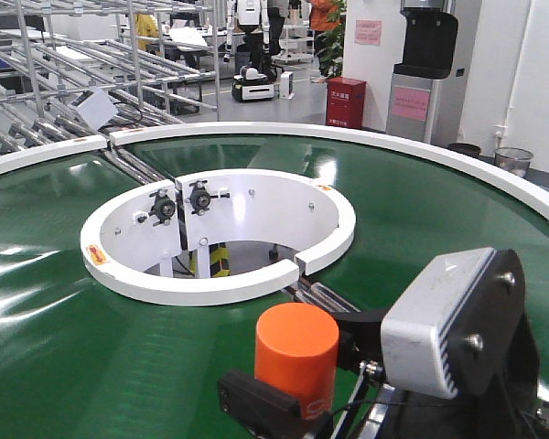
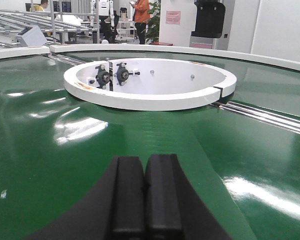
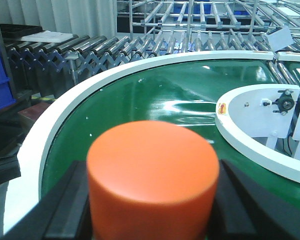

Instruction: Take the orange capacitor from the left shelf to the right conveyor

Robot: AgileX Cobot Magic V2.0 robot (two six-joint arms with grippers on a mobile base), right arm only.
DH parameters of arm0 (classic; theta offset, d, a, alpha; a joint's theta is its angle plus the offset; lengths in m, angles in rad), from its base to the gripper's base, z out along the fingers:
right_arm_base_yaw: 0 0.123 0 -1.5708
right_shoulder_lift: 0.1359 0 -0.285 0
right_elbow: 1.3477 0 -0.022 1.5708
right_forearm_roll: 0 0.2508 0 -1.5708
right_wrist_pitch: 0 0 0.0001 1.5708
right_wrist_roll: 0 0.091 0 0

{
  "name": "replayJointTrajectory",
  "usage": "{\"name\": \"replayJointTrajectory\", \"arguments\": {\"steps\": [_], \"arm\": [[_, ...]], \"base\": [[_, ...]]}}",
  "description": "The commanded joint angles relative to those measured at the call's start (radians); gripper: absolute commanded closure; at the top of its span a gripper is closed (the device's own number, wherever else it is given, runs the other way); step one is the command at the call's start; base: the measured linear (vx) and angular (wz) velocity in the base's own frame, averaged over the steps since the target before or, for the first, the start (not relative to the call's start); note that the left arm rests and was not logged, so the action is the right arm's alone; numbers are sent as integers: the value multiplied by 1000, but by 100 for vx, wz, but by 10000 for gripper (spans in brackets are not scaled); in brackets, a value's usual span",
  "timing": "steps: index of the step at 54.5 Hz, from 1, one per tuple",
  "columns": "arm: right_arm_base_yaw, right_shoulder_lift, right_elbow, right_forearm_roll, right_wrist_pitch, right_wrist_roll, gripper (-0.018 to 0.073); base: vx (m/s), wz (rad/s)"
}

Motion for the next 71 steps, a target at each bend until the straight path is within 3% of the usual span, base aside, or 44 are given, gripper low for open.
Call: {"name": "replayJointTrajectory", "arguments": {"steps": [1,71], "arm": [[2,-19,-30,-3,-94,-5,569],[2,-15,-30,8,-148,2,569]], "base": [[10,5],[2,1]]}}
